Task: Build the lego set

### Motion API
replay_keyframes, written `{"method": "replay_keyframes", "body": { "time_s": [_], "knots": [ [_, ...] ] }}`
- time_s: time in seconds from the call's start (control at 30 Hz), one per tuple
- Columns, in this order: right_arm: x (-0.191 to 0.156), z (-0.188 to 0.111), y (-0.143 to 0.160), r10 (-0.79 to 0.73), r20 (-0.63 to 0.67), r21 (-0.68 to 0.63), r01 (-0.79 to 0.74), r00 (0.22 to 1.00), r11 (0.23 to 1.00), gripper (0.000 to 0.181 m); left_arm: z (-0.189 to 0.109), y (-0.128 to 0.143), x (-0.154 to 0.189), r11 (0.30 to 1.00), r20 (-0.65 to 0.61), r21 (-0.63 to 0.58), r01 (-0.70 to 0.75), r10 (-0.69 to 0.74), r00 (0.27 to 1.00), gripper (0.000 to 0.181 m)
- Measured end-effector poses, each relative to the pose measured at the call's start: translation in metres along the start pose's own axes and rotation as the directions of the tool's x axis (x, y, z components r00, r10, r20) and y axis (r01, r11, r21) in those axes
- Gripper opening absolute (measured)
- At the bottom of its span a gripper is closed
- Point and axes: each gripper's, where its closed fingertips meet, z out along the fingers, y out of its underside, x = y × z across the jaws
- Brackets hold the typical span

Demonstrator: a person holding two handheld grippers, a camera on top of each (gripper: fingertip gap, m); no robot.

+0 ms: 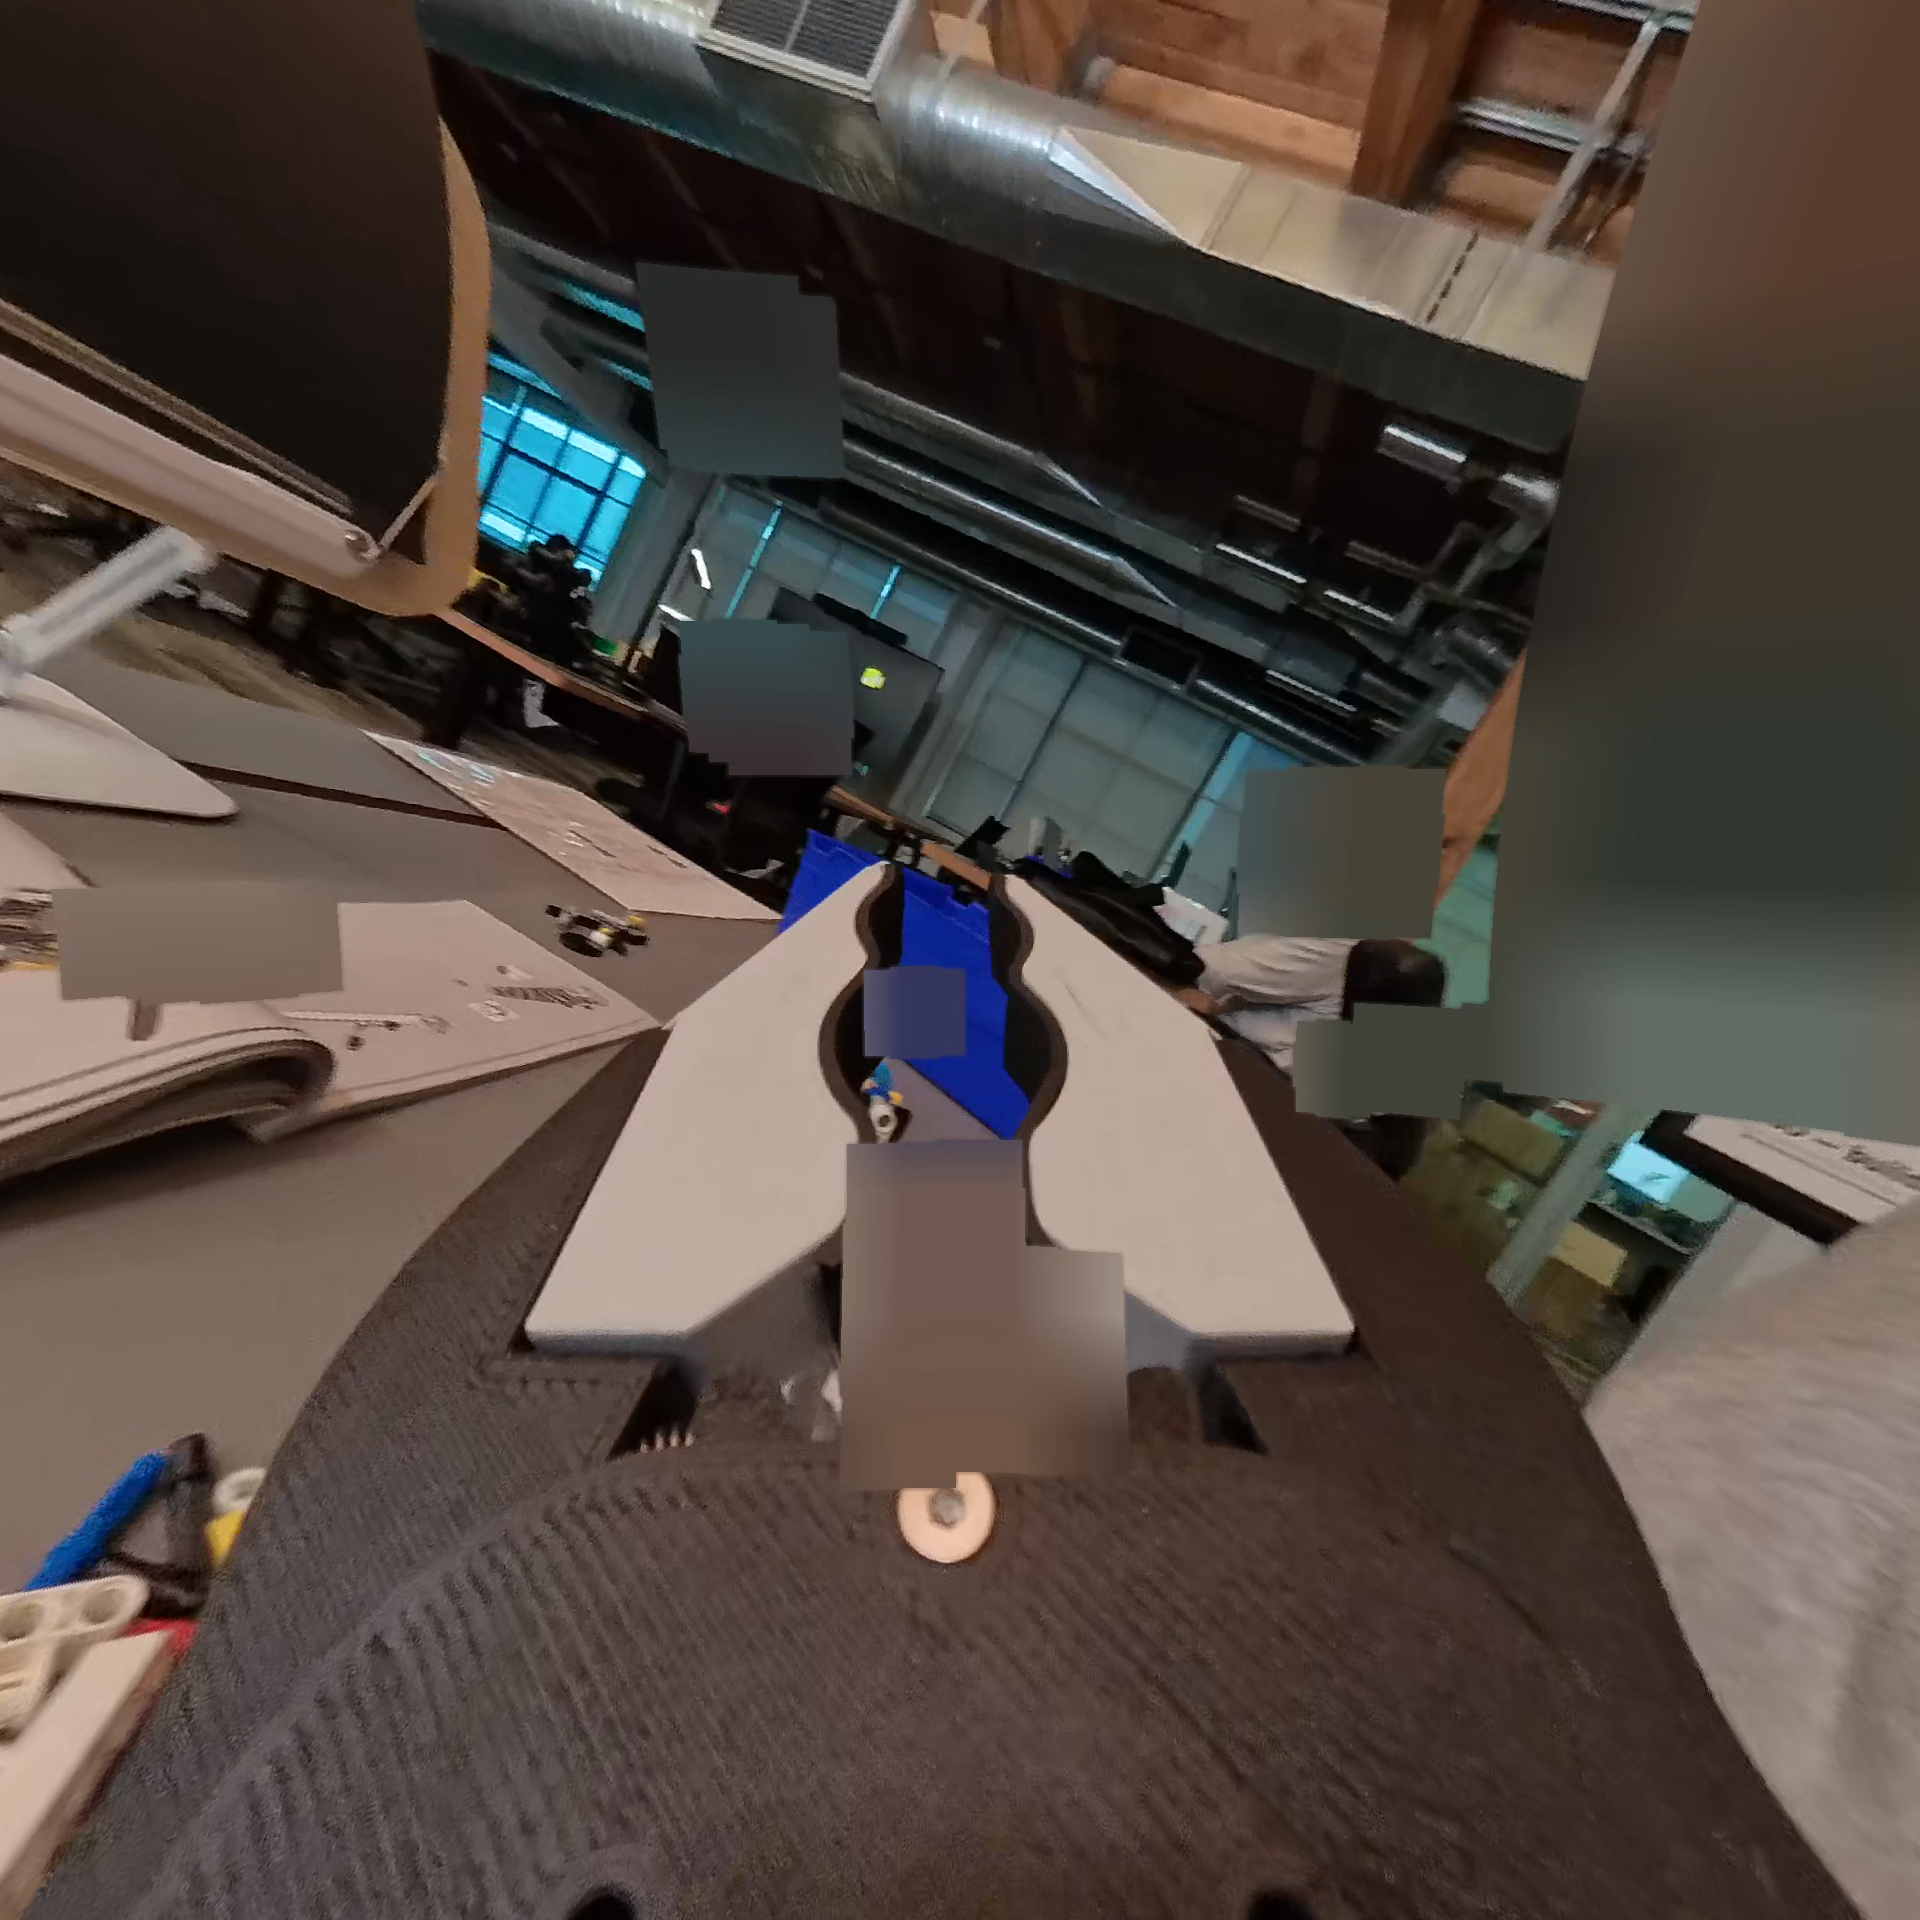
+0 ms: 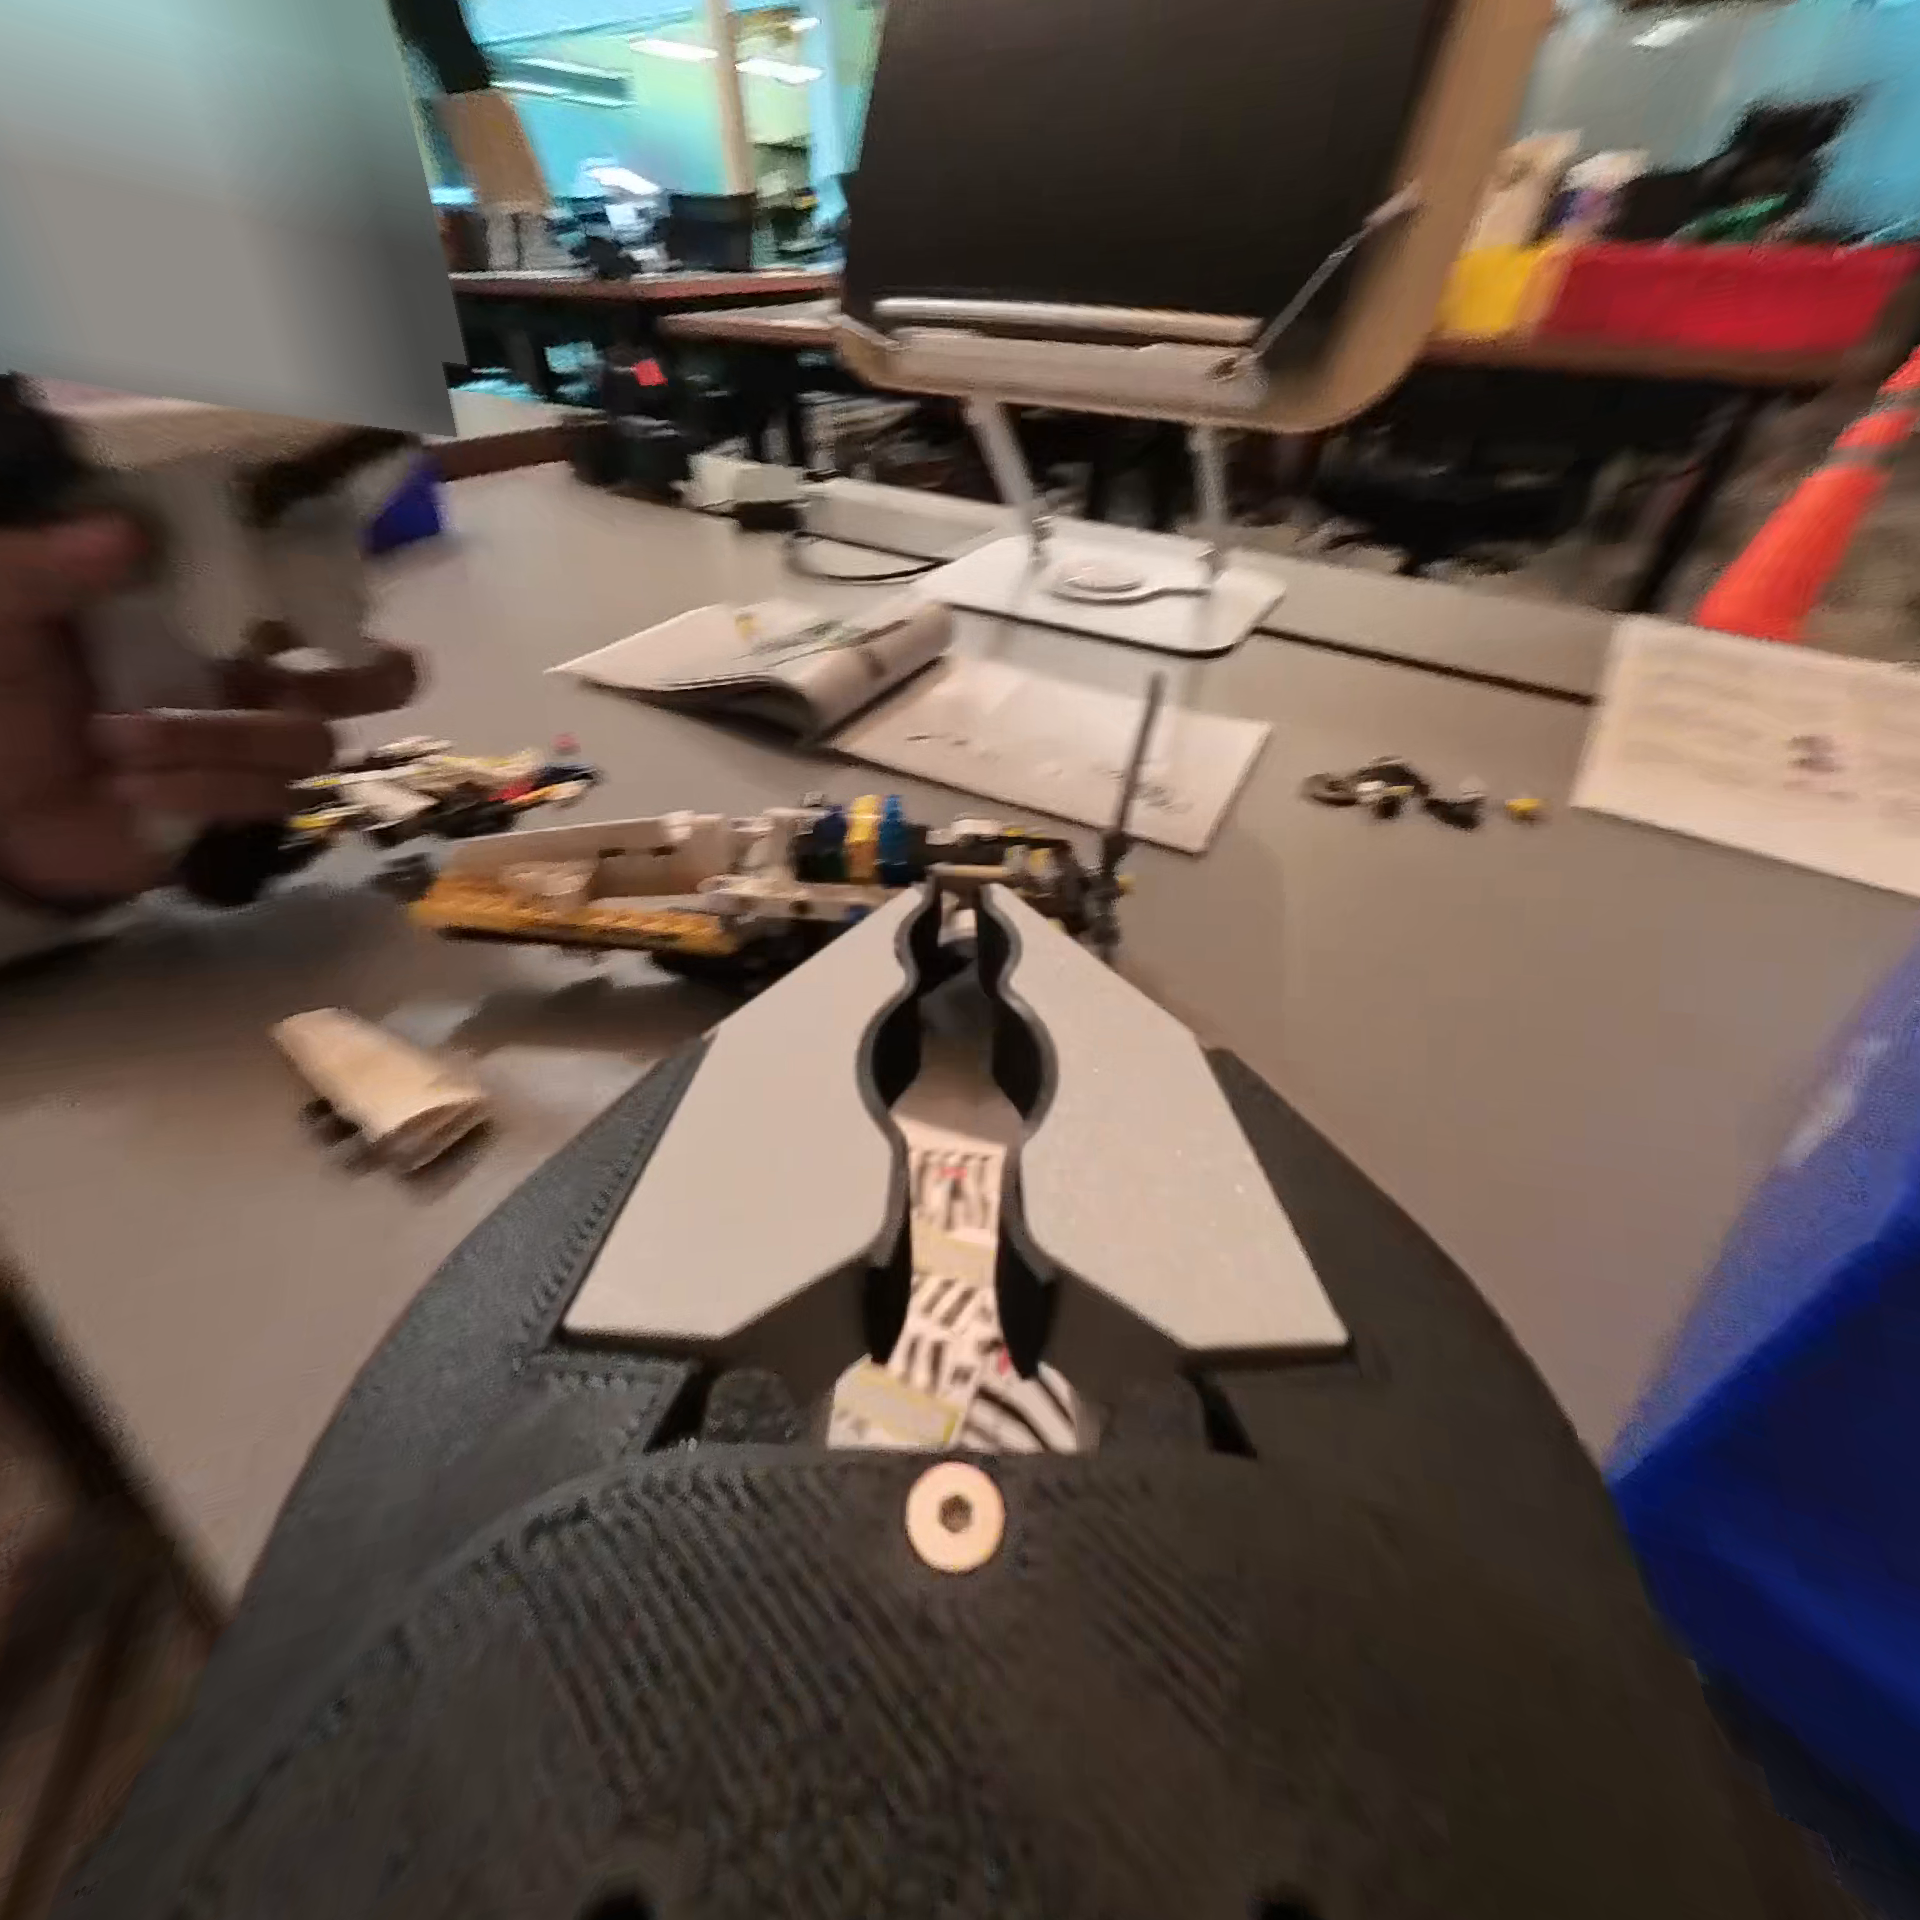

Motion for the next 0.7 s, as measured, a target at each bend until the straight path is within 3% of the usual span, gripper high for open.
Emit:
{"method": "replay_keyframes", "body": {
  "time_s": [0.07, 0.17, 0.3, 0.37, 0.5, 0.7],
  "knots": [
    [0.01, 0.009, 0.004, -0.057, -0.084, -0.012, 0.056, 0.995, 0.998, 0.013, 0.0, 0.007, 0.011, 1.0, -0.021, -0.018, 0.0, 0.0, 1.0, 0.016],
    [0.032, 0.012, 0.007, -0.145, -0.213, -0.054, 0.137, 0.966, 0.989, 0.001, 0.002, 0.032, 0.027, 0.994, -0.038, -0.082, -0.071, 0.068, 0.997, 0.014],
    [0.033, 0.012, 0.008, -0.124, -0.196, -0.05, 0.117, 0.973, 0.992, 0.002, 0.003, 0.048, 0.042, 0.971, -0.075, -0.137, -0.198, 0.189, 0.979, 0.014],
    [0.036, 0.008, 0.004, -0.087, -0.19, -0.016, 0.085, 0.978, 0.996, 0.0, 0.002, 0.046, 0.036, 0.97, -0.047, -0.132, -0.204, 0.2, 0.979, 0.015],
    [0.04, 0.0, -0.003, -0.021, -0.165, 0.058, 0.031, 0.986, 0.998, 0.0, -0.004, 0.025, 0.021, 0.995, 0.001, -0.033, -0.09, 0.09, 0.996, 0.015],
    [0.035, 0.002, -0.002, -0.07, -0.155, 0.041, 0.078, 0.985, 0.996, 0.0, -0.004, 0.019, 0.014, 1.0, 0.008, -0.003, -0.011, 0.011, 1.0, 0.016]
  ]
}}
